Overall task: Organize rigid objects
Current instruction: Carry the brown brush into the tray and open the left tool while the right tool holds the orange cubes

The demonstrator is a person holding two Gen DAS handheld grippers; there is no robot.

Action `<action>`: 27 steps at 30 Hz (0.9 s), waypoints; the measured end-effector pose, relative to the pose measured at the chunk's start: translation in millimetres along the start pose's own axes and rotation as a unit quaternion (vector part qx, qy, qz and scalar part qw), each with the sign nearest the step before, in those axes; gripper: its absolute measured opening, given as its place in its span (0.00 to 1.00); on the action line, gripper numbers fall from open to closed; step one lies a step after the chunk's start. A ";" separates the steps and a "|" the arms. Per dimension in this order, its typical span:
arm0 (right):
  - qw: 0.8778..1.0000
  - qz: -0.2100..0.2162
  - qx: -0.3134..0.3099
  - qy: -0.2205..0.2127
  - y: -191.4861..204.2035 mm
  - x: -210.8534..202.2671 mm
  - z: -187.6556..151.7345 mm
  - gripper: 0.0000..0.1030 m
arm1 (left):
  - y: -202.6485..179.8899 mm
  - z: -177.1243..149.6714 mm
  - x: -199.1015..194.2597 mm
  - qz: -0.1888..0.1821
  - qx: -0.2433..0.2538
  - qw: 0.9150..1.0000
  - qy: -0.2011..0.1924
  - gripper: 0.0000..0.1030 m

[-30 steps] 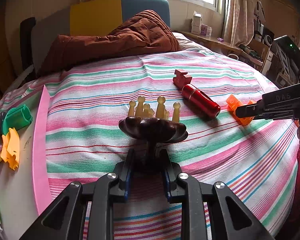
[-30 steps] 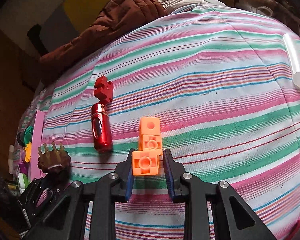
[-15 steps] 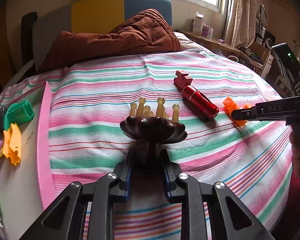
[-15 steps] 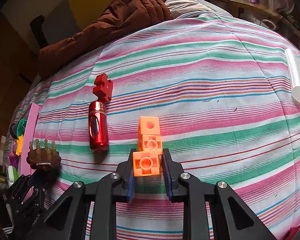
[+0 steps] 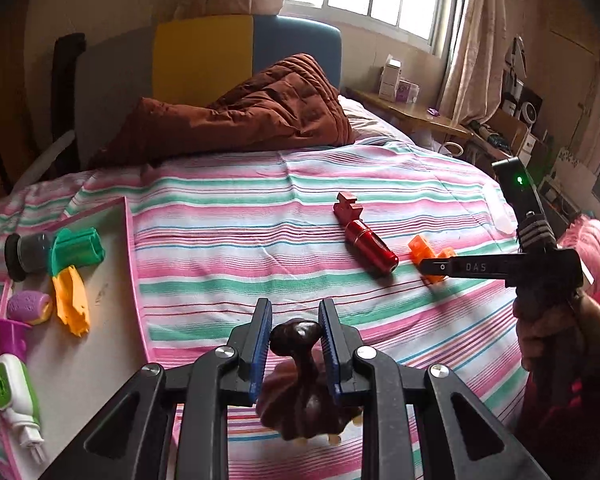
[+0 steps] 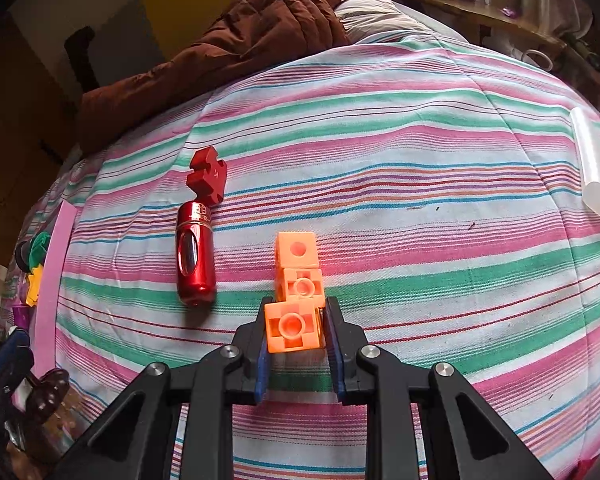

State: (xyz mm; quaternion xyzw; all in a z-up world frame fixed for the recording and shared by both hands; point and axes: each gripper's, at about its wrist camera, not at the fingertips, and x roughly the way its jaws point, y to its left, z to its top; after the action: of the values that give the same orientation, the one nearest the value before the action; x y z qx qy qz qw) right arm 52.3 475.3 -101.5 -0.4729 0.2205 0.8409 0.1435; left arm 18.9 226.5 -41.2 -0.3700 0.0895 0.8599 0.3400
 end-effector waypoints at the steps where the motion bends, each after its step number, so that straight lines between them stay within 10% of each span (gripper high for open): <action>1: 1.000 -0.001 -0.001 0.000 -0.5 -0.7 -0.7 0.23 | -0.3 -0.8 1.0 -0.001 0.005 1.000 0.000 0.23; 10: 1.000 -0.011 -0.007 0.002 4.1 2.8 1.4 0.23 | 4.5 4.5 7.4 -0.069 -0.002 0.998 0.000 0.22; 27: 1.000 -0.015 -0.016 0.011 5.3 2.6 4.5 0.23 | -12.8 -16.5 20.1 -0.085 0.011 0.996 0.031 0.25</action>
State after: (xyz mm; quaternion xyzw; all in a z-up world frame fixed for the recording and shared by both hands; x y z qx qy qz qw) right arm 45.3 473.1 -100.4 -0.4877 0.2014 0.8369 0.1456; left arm 26.7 239.8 -65.7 -0.3994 0.0775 0.8148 0.4129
